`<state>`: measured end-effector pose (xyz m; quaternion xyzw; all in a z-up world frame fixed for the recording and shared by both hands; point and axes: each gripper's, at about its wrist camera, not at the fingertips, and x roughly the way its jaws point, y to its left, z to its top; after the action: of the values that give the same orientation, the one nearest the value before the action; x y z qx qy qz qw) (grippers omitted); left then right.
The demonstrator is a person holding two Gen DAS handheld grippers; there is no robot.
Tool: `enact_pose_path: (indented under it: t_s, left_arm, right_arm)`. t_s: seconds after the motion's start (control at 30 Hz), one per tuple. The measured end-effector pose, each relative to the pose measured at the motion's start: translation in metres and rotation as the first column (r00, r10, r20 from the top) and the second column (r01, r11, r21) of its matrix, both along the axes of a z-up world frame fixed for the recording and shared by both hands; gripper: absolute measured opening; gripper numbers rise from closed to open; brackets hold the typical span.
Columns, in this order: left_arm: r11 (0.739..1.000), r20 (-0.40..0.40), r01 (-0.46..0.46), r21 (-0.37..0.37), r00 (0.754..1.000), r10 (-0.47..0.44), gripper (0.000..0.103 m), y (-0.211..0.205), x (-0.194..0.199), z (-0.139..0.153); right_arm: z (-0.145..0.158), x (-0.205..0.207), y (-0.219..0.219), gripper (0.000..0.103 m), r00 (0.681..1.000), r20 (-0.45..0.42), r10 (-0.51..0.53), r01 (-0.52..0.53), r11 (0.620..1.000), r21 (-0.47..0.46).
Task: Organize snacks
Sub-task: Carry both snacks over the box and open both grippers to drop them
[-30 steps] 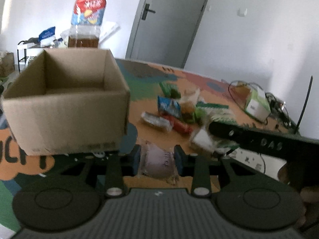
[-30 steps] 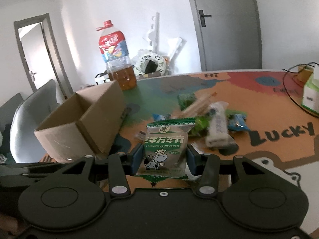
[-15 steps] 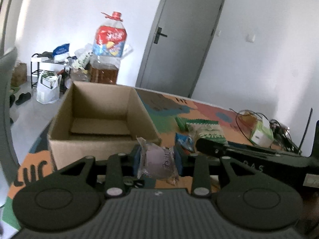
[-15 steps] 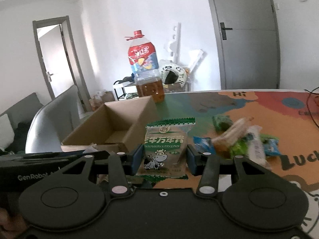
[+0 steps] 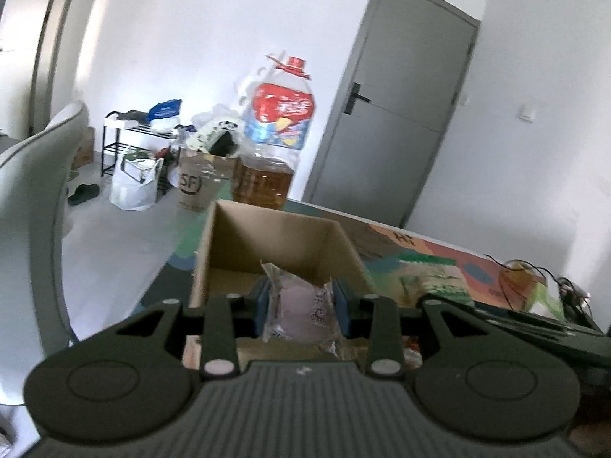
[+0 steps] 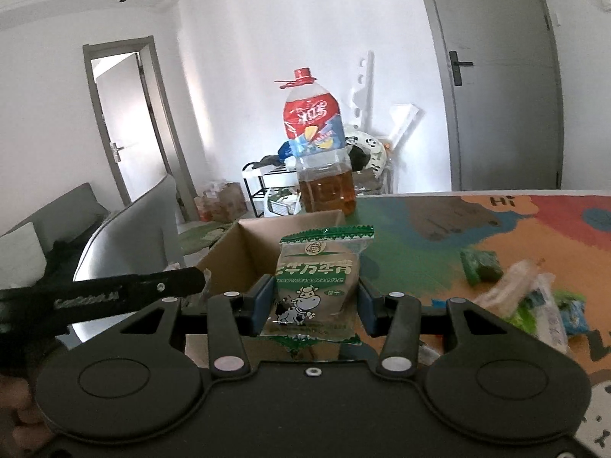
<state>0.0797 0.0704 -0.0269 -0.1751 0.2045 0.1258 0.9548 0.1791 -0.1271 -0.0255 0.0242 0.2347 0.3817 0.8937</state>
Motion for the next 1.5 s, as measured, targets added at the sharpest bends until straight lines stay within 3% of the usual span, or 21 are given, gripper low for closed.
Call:
enact_pose_path:
  t_s: [0.43,0.93,1.03,1.2,1.33,1.5]
  left_arm:
    - [0.997,-0.07,-0.017,-0.073,0.997,0.012,0.034,0.045,0.024,-0.024]
    - [0.999,-0.079,-0.02,-0.043,0.997,0.016,0.036,0.063,0.026,-0.023]
    - [0.998,-0.082,-0.031,-0.049,0.996,0.027,0.045,0.064,0.025,-0.02]
    - [0.998,-0.043,-0.039,-0.054,0.998,0.036,0.058,0.059,0.013,-0.012]
    - [0.996,-0.023,-0.08,-0.035,0.997,0.079,0.079,0.05,0.002,-0.007]
    - [0.994,-0.03,-0.105,-0.04,0.994,0.104,0.088,0.04,-0.006,-0.003]
  right_arm:
    - [-0.007,0.014,0.039,0.046,0.999,-0.029,0.039,-0.039,0.999,-0.022]
    - [-0.01,0.019,0.072,0.047,0.997,-0.035,0.072,-0.073,0.996,-0.048]
    - [-0.009,0.021,0.078,0.048,0.997,-0.03,0.073,-0.075,0.996,-0.054]
    - [-0.007,0.018,0.072,0.059,0.998,-0.016,0.055,-0.055,0.997,-0.053]
    - [-0.002,0.011,0.059,0.077,0.999,-0.006,0.032,-0.032,0.999,-0.033]
    - [0.003,0.002,0.034,0.091,1.0,-0.005,0.002,-0.002,1.0,-0.01]
